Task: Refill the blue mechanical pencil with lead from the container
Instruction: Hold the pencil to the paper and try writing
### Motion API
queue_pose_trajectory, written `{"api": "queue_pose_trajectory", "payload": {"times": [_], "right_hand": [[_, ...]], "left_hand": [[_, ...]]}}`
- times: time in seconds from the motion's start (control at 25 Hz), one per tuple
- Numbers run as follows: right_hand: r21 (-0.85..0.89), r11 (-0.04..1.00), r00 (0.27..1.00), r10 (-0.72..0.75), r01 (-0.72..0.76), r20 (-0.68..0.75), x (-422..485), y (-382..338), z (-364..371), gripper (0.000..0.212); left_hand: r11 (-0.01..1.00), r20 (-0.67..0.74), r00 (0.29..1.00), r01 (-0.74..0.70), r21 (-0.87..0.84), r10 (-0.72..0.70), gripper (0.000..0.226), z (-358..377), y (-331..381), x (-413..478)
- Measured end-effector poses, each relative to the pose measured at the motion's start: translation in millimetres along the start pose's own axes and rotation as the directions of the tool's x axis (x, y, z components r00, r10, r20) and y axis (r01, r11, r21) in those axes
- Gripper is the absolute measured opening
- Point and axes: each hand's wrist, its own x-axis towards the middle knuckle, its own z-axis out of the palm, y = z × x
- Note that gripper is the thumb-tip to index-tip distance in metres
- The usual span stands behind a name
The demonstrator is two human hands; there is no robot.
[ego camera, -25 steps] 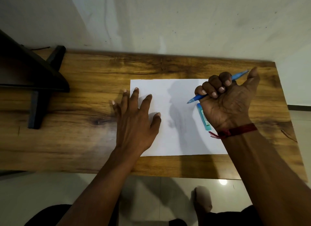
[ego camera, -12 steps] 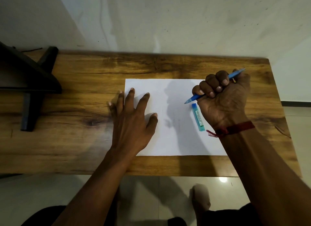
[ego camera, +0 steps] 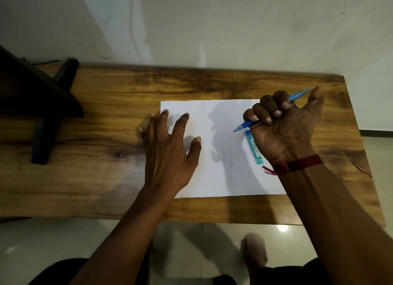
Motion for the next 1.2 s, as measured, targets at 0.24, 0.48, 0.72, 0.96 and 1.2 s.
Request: {"api": "queue_pose_trajectory", "payload": {"times": [0.24, 0.48, 0.72, 0.96, 1.2], "right_hand": [[-0.020, 1.000, 1.000, 0.003, -0.004, -0.017, 0.5, 3.2, 0.1, 0.049], [-0.045, 0.999, 1.000, 0.013, -0.014, -0.002, -0.2, 1.8, 0.6, 0.052], [-0.004, 1.000, 1.000, 0.012, -0.012, 0.007, -0.8, 3.3, 0.2, 0.050], [-0.042, 0.999, 0.999, -0.022, 0.021, -0.030, -3.3, 1.7, 1.7, 0.045], [-0.059, 0.998, 0.998, -0.038, 0.035, -0.049, -7.3, -6.0, 2.6, 0.050]], "left_hand": [[1.000, -0.004, 1.000, 0.002, -0.004, -0.002, 0.058, 0.9, -1.4, -0.3], [1.000, -0.004, 1.000, 0.002, -0.010, -0.002, 0.058, 1.2, -0.3, -0.4], [1.000, -0.001, 1.000, 0.004, -0.004, -0.004, 0.058, 1.5, 0.0, -0.1], [1.000, -0.004, 1.000, -0.010, 0.015, 0.010, 0.056, 2.4, 3.7, -0.1], [0.999, -0.020, 1.000, -0.020, 0.037, 0.020, 0.055, 6.6, 7.3, -1.1]]}}
